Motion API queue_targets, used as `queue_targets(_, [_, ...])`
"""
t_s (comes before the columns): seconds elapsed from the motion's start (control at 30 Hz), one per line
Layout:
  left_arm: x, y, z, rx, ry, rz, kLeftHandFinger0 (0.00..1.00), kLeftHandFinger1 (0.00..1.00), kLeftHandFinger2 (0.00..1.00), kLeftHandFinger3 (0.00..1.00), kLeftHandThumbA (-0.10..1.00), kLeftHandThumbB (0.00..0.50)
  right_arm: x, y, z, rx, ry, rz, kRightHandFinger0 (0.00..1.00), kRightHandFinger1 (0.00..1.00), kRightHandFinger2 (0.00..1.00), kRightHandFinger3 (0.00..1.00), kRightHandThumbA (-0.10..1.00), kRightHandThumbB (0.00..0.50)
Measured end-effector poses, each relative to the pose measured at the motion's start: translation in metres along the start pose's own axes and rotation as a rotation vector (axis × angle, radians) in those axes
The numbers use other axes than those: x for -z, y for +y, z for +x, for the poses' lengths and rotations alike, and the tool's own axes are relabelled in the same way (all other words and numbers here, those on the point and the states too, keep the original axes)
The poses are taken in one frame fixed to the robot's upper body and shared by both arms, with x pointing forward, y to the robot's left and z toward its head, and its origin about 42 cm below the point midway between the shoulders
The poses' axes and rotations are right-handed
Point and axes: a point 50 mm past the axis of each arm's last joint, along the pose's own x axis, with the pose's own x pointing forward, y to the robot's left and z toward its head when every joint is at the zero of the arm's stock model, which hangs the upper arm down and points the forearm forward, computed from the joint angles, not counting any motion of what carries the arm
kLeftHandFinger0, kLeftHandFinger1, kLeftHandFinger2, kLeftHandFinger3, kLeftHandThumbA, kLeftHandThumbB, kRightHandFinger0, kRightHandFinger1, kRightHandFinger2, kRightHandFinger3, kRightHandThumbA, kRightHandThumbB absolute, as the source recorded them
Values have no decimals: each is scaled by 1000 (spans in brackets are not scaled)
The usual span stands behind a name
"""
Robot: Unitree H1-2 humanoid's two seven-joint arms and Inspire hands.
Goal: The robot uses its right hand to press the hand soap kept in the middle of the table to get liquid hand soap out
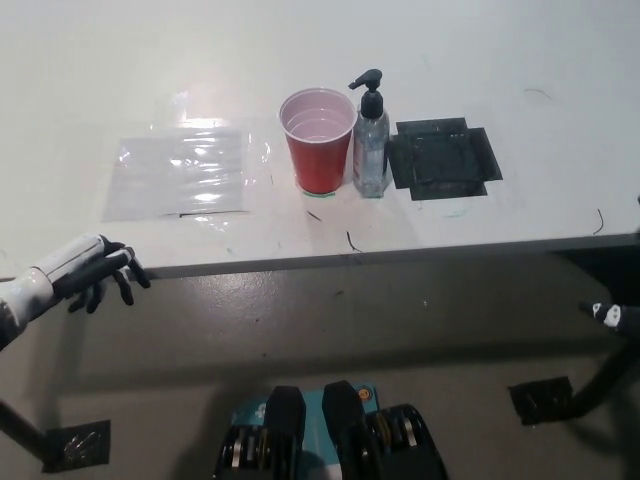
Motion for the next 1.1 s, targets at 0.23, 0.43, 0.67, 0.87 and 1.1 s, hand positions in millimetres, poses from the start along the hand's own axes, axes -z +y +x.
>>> queue_targets(0.23, [1,-2,1,2,2,-11,83,133,337,607,956,137,22,-2,-6,27,61,181,996,964,995,1000,1000,319])
queue_targets(0.43, [2,-2,2,-6,1,-9,84,143,372,601,934,130,23,-7,-7,64,82,323,613,694,797,988,1000,280])
queue_targets(0.67, [2,-2,2,-17,1,-8,123,180,396,613,907,118,16,-13,-4,72,84,401,571,680,800,939,1000,280])
queue_targets(0.87, [2,-1,2,-29,2,-6,120,172,389,625,891,134,16,-15,-4,74,98,440,480,648,788,948,1000,287])
queue_targets(1.1, [1,0,2,-32,1,-6,116,174,400,636,873,99,16,-17,-3,81,102,459,455,626,745,915,1000,288])
